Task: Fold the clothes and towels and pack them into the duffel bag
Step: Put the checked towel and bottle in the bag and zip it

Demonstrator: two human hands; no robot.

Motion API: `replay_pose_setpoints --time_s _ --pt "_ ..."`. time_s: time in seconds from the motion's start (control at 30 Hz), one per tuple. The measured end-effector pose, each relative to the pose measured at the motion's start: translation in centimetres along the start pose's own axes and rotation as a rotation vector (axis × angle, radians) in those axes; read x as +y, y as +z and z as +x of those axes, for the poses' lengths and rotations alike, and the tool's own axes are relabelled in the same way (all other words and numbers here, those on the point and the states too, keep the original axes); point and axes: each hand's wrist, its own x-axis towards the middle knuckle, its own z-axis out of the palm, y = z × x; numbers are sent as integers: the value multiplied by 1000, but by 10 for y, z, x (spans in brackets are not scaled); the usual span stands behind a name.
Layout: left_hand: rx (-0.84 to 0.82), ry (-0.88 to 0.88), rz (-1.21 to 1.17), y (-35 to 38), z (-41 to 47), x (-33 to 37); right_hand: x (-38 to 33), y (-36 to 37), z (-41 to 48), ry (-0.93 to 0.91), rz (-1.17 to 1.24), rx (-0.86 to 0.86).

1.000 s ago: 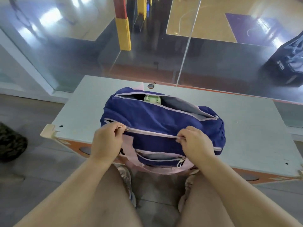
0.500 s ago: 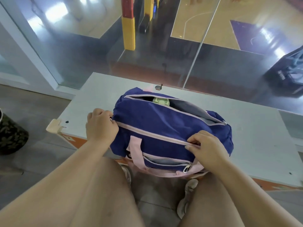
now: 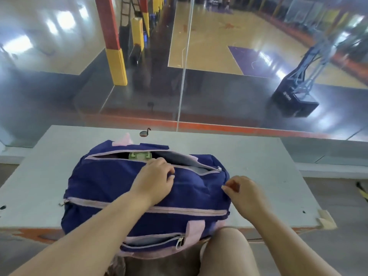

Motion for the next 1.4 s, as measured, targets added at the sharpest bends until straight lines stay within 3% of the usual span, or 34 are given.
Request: replay_pose_setpoints --time_s 0.1,0.23,0.47,0.53,0.63,0.7,0.87,1.0,1.13,1.27,1.4 --pt "-89 72 30 24 33 28 9 -2 22 50 23 1" --pt "-196 110 126 45 70 60 11 1 43 84 147 -131" --pt "-358 29 205 69 100 90 20 2 54 191 360 -132" --pt "-371 -29 116 73 102 89 23 5 53 230 417 -103" --pt "-327 -126 -129 73 101 91 24 7 52 240 449 -83" --pt "-261 -155 -171 70 96 93 22 7 51 201 427 -84" --pt "-119 -147 -174 61 84 87 15 13 49 33 191 -109" --pt "40 -111 -67 41 71 70 13 11 49 22 64 -103" --pt "200 -244 -14 10 59 21 6 4 45 62 -70 -95" --pt "208 -296 -21 -5 41 -10 -29 0 41 26 -429 -81" --pt "224 -276 -90 -5 36 -12 -76 13 43 -174 -315 -168"
